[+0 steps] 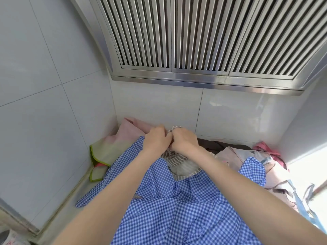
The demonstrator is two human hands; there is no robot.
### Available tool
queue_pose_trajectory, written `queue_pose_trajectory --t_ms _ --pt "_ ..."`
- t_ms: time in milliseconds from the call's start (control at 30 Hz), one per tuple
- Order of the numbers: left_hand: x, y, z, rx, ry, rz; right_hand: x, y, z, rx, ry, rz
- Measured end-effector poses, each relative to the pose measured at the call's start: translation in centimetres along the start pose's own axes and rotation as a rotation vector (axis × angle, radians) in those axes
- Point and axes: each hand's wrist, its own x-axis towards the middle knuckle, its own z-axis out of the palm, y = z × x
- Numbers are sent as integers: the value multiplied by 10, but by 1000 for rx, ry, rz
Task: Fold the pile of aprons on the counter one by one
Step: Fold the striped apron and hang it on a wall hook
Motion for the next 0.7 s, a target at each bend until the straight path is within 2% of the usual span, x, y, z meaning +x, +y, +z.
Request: queue_pose_trajectory --t_ms 100,167,233,333,400,500,600,700 --pt "9 -23 13 -47 -93 -201 -8 -4 15 -152 47 -140" --pt "10 -36 21 -257 -256 -372 -12 -2 30 -190 40 -206" --pt "-1 -43 27 -470 -332 -485 -18 -1 42 -210 25 -270" --pt "-14 -56 39 -534 -316 -533 -31 1 63 -193 44 -384" --pt "-18 -67 46 -568 -284 -569 -40 1 73 -133 125 -474" --pt "-20 -81 47 -725 -340 -639 -45 3 81 -45 211 -567" --pt "-21 -88 36 -860 -447 -562 -39 7 75 139 211 -492" --pt "-21 -88 23 -1007 -485 -529 -27 9 65 417 191 -394"
